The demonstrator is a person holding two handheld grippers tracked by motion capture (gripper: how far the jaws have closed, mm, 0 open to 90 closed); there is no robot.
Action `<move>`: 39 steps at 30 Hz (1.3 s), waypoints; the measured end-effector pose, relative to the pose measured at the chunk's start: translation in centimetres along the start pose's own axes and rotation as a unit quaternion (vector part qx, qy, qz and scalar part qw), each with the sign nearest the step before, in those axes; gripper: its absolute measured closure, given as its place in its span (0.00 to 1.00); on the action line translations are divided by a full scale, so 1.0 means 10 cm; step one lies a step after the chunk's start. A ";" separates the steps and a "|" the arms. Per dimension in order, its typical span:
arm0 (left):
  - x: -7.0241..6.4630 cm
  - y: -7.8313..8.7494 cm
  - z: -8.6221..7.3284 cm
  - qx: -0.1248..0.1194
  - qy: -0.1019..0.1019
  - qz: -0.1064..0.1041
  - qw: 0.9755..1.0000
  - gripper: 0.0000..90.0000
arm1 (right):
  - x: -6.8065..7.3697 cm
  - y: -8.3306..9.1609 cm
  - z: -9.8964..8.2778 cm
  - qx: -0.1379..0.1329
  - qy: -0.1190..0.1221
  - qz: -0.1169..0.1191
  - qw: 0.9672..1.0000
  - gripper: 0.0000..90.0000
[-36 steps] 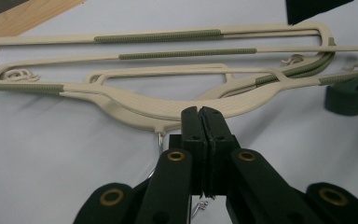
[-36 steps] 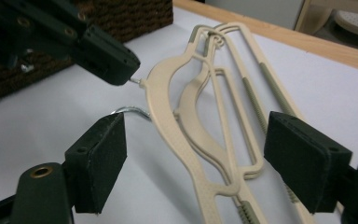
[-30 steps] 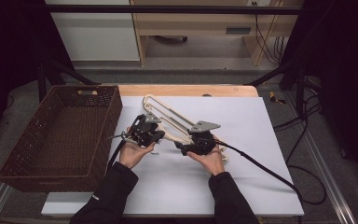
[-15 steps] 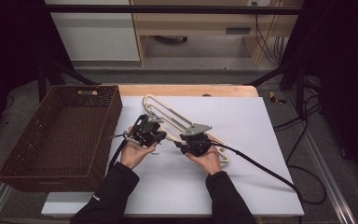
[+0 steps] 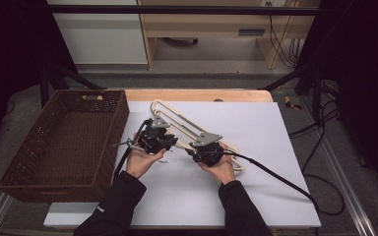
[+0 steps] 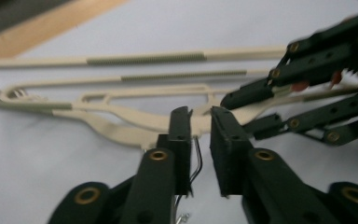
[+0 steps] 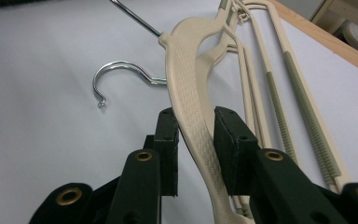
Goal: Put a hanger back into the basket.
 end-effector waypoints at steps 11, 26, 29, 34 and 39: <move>0.11 0.61 0.10 -0.118 0.017 -0.018 0.993 0.25 | -0.11 0.16 0.08 -0.007 0.007 -0.039 0.999 0.86; 0.07 0.85 -0.29 -0.092 -0.015 -0.009 0.996 0.12 | -0.44 0.57 0.19 -0.018 0.006 -0.076 0.997 0.96; 0.05 0.85 -0.35 -0.089 -0.018 -0.012 0.996 0.11 | -0.43 0.65 0.21 -0.034 0.001 -0.063 0.997 0.96; 0.02 0.86 -0.46 -0.089 -0.021 -0.019 0.996 0.10 | -0.36 0.89 0.21 -0.065 -0.010 -0.011 0.998 0.96; -0.02 0.87 -0.49 -0.084 -0.035 -0.018 0.996 0.09 | -0.18 1.08 0.20 -0.074 -0.008 0.046 0.996 0.96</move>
Point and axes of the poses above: each handheld gripper's, and its own axes: y roughly backward along the jaws, z roughly out of its top, x roughly to its left, the point moved 2 cm from there along -y, roughly forward along the jaws, and after that the axes turned 10 degrees about y, right-handed, at the moved point
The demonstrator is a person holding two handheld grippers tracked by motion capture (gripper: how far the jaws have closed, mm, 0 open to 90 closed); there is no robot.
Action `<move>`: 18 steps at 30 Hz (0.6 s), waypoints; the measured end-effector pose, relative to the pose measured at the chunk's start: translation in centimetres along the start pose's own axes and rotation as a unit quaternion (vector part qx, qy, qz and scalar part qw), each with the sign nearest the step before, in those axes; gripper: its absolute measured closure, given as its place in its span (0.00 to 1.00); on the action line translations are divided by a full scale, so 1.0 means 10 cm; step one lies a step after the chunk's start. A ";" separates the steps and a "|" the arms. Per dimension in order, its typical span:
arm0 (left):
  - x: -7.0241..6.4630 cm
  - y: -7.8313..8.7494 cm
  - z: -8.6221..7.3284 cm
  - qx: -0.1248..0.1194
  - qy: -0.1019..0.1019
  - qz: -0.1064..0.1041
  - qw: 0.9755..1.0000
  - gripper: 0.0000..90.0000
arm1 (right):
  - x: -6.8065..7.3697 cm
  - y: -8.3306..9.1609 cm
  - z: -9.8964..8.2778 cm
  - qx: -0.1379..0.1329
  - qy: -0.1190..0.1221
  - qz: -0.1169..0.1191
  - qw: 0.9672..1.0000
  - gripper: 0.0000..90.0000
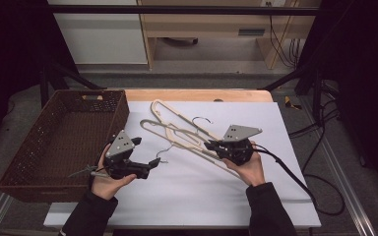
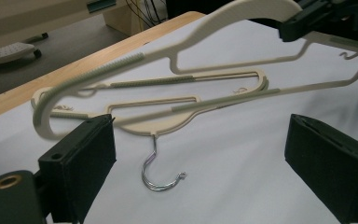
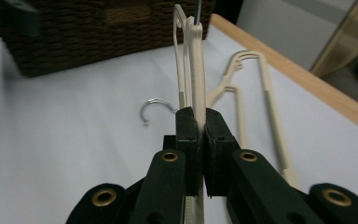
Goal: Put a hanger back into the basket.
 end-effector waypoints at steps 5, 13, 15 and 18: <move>-0.08 0.00 -0.01 0.004 -0.012 -0.012 1.000 0.10 | 0.22 0.11 -0.06 -0.005 -0.001 0.049 0.999 0.96; -0.27 -0.16 -0.07 0.036 -0.048 -0.032 0.998 0.17 | 0.40 0.12 -0.07 0.000 0.001 0.101 0.995 0.96; -0.31 -0.20 -0.09 0.044 -0.052 -0.045 0.997 0.25 | 0.43 0.11 -0.07 -0.002 -0.002 0.112 0.994 0.96; -0.36 -0.27 -0.11 0.056 -0.063 -0.056 0.995 0.32 | 0.46 0.09 -0.07 -0.005 -0.006 0.126 0.992 0.96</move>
Point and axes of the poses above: each handheld gripper's, and its own axes: y roughly backward along the jaws, z roughly out of its top, x roughly to its left, the point moved 2 cm from there along -y, roughly forward along the jaws, and after that the axes turned 10 degrees about y, right-handed, at the moved point
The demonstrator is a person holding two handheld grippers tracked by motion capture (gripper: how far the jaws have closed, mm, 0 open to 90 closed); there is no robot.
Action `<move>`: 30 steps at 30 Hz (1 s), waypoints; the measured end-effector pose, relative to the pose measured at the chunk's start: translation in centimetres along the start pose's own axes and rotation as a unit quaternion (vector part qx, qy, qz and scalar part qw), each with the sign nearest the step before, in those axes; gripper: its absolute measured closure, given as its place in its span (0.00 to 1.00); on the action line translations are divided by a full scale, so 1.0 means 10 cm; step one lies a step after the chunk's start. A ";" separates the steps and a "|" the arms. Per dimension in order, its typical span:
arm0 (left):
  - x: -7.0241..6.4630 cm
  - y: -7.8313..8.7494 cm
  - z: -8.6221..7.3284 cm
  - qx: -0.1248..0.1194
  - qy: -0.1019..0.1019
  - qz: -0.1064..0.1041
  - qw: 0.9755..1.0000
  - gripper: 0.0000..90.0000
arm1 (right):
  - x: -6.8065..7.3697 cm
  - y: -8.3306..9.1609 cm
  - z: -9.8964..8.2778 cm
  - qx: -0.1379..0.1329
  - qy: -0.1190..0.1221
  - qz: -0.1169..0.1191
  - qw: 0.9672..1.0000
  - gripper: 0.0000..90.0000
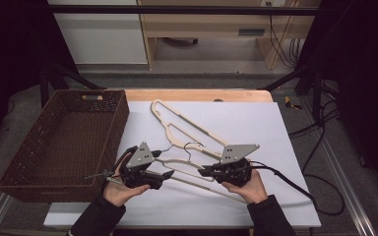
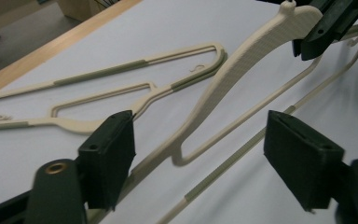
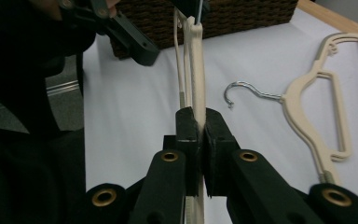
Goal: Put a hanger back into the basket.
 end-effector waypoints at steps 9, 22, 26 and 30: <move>-0.03 -0.09 0.01 0.015 -0.013 -0.016 1.000 0.67 | 0.05 -0.04 -0.02 0.007 0.000 0.023 1.000 0.96; -0.14 -0.09 0.01 0.049 -0.033 -0.024 0.998 0.86 | 0.03 -0.04 -0.03 0.005 0.000 -0.012 1.000 0.88; -0.17 -0.08 0.01 0.055 -0.024 -0.039 0.997 0.88 | 0.02 -0.03 -0.03 0.006 0.003 -0.022 1.000 0.84; -0.22 -0.09 0.00 0.059 -0.007 -0.071 0.996 0.92 | 0.01 -0.05 -0.05 0.005 0.001 -0.048 0.999 0.73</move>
Point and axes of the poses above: each handheld gripper's, and its own axes: y roughly backward along the jaws, z roughly out of its top, x roughly to its left, the point moved 2 cm from there along -y, roughly forward along the jaws, and after that the axes turned 10 degrees about y, right-handed, at the moved point
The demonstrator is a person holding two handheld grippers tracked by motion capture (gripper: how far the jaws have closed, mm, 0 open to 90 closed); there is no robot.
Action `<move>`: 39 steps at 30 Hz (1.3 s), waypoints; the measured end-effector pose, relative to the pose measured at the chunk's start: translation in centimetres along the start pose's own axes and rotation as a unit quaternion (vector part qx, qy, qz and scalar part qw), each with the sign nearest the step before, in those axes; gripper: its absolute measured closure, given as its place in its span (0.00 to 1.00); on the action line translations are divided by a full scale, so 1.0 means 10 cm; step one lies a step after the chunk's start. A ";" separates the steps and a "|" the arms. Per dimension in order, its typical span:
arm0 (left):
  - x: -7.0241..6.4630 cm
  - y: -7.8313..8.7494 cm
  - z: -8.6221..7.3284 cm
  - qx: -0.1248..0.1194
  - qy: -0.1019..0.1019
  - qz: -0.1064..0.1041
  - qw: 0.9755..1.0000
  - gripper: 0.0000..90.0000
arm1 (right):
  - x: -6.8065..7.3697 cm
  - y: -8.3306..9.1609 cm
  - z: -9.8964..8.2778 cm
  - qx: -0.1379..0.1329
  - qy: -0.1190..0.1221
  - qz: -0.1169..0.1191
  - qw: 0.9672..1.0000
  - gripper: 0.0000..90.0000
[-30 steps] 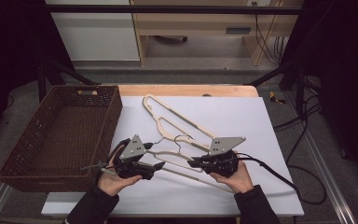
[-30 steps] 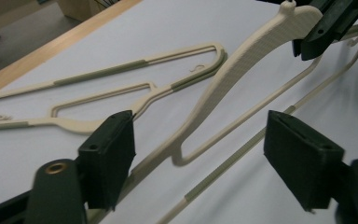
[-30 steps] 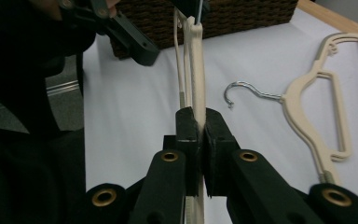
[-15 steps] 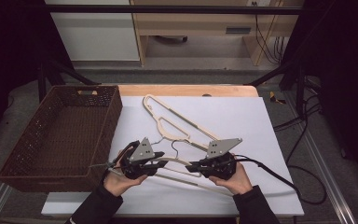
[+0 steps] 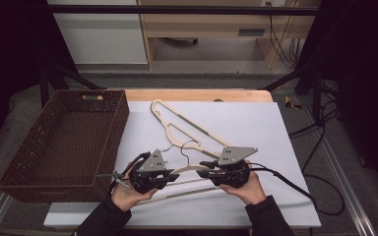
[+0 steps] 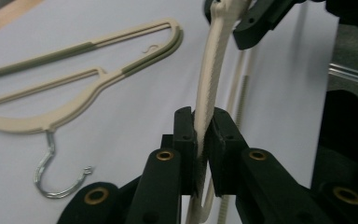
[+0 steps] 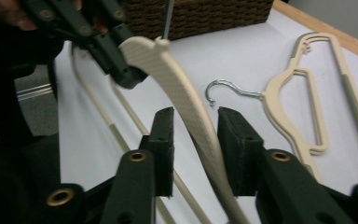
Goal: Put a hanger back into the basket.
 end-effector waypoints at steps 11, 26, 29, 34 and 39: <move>-0.02 0.06 0.00 -0.023 0.017 0.012 1.000 0.96 | -0.09 0.10 -0.04 -0.037 -0.027 -0.046 0.998 0.49; 0.12 0.59 0.08 -0.090 0.055 0.070 0.992 0.96 | -0.43 0.63 -0.30 -0.086 -0.134 -0.176 0.971 0.19; 0.11 0.71 0.12 -0.103 0.056 0.071 0.991 0.96 | -0.45 0.66 -0.33 -0.079 -0.134 -0.191 0.969 0.13; 0.10 0.93 0.22 -0.124 0.047 0.072 0.989 0.96 | -0.44 0.70 -0.34 -0.072 -0.134 -0.195 0.969 0.10; 0.15 1.20 0.37 -0.135 0.038 0.087 0.986 0.96 | -0.44 0.75 -0.36 -0.069 -0.138 -0.205 0.966 0.08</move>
Point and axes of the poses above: each handheld gripper's, and its own axes: y roughly backward along the jaws, z roughly out of its top, x roughly to its left, the point moved 2 cm from there along -y, roughly forward along the jaws, and after that the axes turned 10 degrees about y, right-handed, at the moved point
